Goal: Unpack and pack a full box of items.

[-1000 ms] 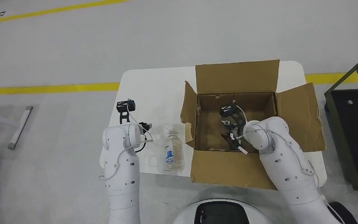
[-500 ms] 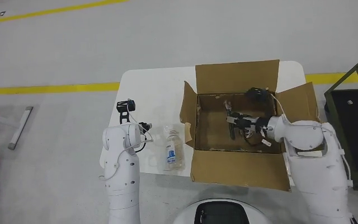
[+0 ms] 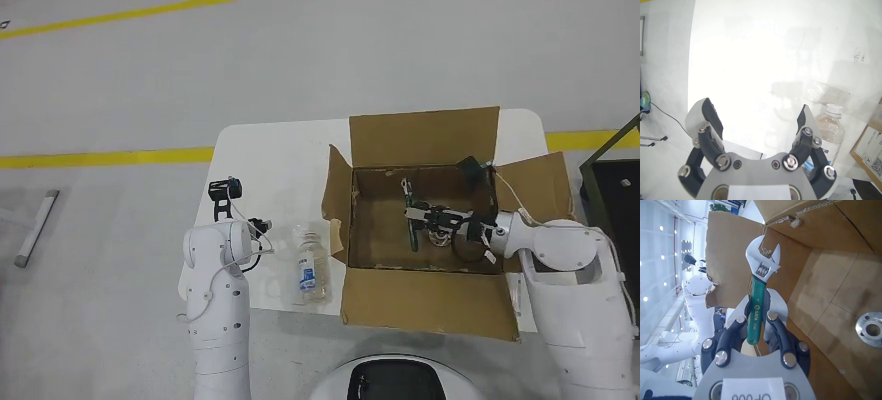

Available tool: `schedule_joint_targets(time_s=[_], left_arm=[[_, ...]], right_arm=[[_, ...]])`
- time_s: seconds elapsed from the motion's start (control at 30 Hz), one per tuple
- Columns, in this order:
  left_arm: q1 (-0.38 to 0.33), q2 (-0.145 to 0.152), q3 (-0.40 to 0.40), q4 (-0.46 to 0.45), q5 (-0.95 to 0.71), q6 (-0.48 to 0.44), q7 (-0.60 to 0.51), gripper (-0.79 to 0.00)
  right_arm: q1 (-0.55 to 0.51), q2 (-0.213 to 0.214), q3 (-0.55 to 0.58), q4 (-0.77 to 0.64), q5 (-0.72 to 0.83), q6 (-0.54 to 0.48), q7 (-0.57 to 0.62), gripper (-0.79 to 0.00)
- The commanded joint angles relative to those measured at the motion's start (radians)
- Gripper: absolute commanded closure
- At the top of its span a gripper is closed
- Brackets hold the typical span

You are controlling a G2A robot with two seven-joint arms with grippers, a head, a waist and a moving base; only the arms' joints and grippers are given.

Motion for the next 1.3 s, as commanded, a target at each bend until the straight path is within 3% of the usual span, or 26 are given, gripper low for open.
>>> schedule_joint_targets(time_s=[0.0, 0.27, 0.43, 0.63, 0.93, 1.27], left_arm=[[0.000, 0.000, 0.000, 0.000, 0.000, 0.000, 0.000, -0.785], [0.000, 0.000, 0.000, 0.000, 0.000, 0.000, 0.000, -0.785], [0.000, 0.000, 0.000, 0.000, 0.000, 0.000, 0.000, -0.785], [0.000, 0.000, 0.000, 0.000, 0.000, 0.000, 0.000, -0.785], [0.000, 0.000, 0.000, 0.000, 0.000, 0.000, 0.000, -0.785], [0.000, 0.000, 0.000, 0.000, 0.000, 0.000, 0.000, -0.785]], right_arm=[[0.000, 0.000, 0.000, 0.000, 0.000, 0.000, 0.000, 0.000], [0.000, 0.000, 0.000, 0.000, 0.000, 0.000, 0.000, 0.000], [-0.014, 0.006, 0.014, -0.050, 0.052, -0.042, -0.089, 0.000], [-0.038, 0.017, 0.121, -0.097, 0.278, -0.109, -0.210, 0.000], [-0.099, 0.041, 0.285, -0.145, 0.527, -0.153, -0.277, 0.000], [-0.191, 0.057, 0.371, -0.199, 0.641, -0.157, -0.322, 0.000]])
